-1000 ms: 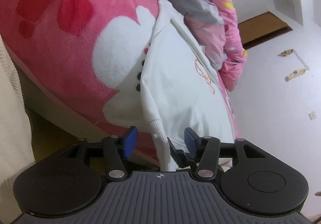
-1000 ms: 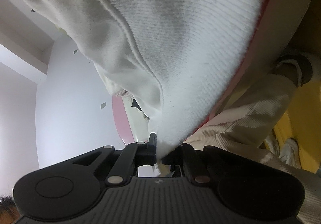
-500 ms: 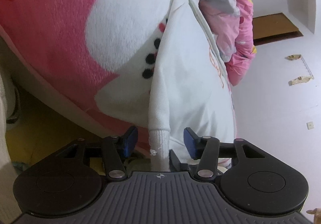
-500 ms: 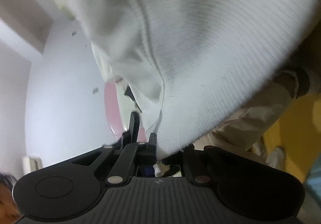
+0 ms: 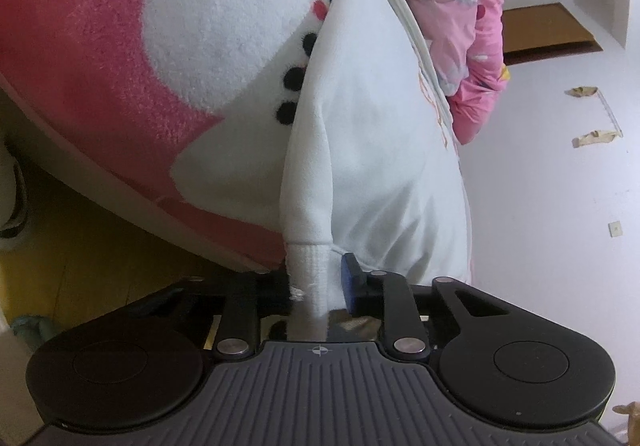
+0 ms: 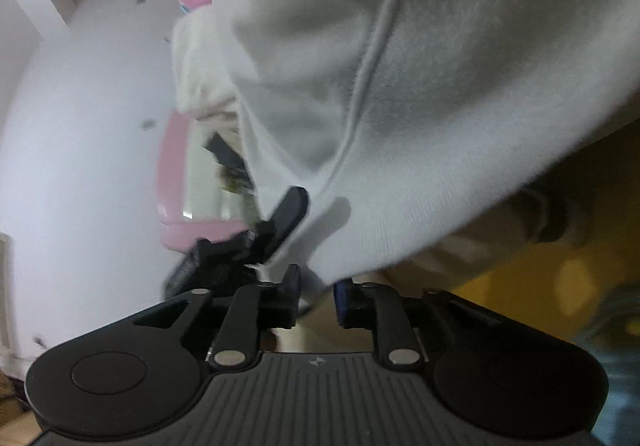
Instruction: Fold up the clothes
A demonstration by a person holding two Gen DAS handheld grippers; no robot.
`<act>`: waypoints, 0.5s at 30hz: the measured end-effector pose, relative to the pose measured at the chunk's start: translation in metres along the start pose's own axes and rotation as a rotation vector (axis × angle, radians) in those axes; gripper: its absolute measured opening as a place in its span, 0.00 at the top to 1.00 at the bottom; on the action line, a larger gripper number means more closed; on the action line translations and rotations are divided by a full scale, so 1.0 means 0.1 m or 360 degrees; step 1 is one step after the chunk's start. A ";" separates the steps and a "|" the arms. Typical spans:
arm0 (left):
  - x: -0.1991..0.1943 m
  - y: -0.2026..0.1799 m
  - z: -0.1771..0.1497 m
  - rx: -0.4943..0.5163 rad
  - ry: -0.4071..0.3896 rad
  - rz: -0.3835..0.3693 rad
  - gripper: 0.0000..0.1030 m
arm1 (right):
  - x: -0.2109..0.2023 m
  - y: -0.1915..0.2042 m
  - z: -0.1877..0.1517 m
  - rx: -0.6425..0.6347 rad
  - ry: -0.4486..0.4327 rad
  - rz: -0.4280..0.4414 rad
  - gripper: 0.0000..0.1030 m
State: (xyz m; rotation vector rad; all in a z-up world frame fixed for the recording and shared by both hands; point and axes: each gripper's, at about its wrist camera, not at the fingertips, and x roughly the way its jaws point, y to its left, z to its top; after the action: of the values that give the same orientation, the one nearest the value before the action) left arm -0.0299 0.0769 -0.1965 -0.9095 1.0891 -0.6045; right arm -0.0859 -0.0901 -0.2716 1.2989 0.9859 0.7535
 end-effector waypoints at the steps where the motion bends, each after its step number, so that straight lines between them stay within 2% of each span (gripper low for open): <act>1: 0.01 -0.01 0.00 0.0012 0.0001 0.0004 0.82 | -0.03 0.05 -0.01 -0.0045 0.0001 -0.0066 0.73; 5: 0.01 -0.03 0.00 0.0057 0.0019 0.0013 0.87 | -0.31 0.30 -0.02 -0.0247 -0.0045 -0.0308 0.69; 7: 0.01 -0.03 0.00 0.0078 0.0033 0.0030 0.89 | -0.44 0.33 0.06 -0.0356 -0.0122 -0.0407 0.63; 9: -0.01 -0.06 -0.01 0.0117 0.0046 0.0049 0.91 | -0.70 0.22 0.30 -0.0448 -0.0215 -0.0494 0.62; 10: -0.03 -0.08 -0.02 0.0138 0.0052 0.0056 0.91 | -0.87 0.33 0.30 -0.0492 -0.0256 -0.0542 0.62; 11: -0.04 -0.10 -0.02 0.0160 0.0054 0.0061 0.91 | -1.05 0.43 0.35 -0.0544 -0.0318 -0.0591 0.62; 13: -0.06 -0.15 -0.03 0.0202 0.0058 0.0070 0.92 | -1.74 0.46 0.30 -0.0647 -0.0489 -0.0668 0.59; 15: -0.07 -0.18 -0.05 0.0231 0.0059 0.0082 0.92 | -2.15 0.60 0.28 -0.0733 -0.0689 -0.0774 0.56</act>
State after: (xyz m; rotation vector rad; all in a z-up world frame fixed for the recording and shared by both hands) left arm -0.0366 0.0721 -0.1784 -0.7450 1.0839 -0.6508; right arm -0.1454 -0.2858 -0.1773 0.7300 0.6792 0.2764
